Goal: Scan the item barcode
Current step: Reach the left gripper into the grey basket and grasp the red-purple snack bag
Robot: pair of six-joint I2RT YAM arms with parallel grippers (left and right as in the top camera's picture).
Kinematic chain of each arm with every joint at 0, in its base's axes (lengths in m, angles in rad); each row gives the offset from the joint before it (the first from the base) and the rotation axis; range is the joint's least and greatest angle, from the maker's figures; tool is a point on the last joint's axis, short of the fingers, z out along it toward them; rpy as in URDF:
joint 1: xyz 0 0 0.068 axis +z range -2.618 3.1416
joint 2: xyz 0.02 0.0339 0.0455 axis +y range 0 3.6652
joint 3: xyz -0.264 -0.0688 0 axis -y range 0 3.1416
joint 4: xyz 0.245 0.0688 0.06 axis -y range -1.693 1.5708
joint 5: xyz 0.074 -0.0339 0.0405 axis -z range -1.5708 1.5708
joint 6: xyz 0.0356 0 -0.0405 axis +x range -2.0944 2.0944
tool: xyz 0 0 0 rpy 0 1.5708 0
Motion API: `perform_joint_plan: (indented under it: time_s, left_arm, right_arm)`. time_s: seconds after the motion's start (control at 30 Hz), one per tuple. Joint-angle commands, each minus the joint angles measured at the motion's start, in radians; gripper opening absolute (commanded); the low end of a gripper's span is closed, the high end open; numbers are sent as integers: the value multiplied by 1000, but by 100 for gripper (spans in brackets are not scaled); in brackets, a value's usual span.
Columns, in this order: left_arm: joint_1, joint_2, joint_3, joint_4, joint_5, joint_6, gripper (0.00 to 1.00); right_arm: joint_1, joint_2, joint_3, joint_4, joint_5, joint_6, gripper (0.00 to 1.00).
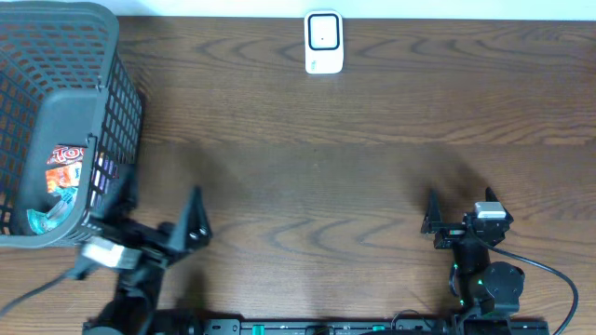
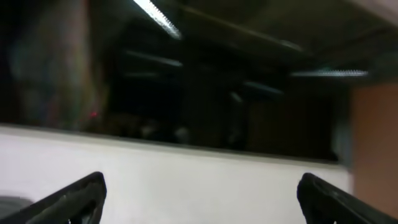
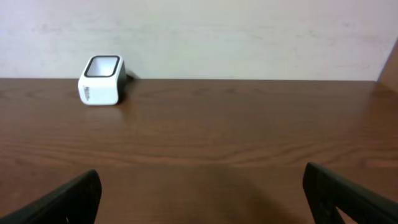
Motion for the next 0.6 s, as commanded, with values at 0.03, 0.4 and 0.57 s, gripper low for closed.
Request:
perform_joint_plan:
  time_s: [0.03, 0.4, 0.57]
  left_arm:
    - [18, 291, 393, -170, -232, 333, 98]
    - [379, 1147, 1353, -1018, -644, 311, 98]
    - [473, 1315, 1426, -1307, -640, 272, 98]
  right_arm:
    - [-7, -1, -2, -3, 1, 0, 99]
    - [-7, -1, -2, -4, 2, 0, 99]
    - [-7, -1, -2, -4, 1, 0, 99]
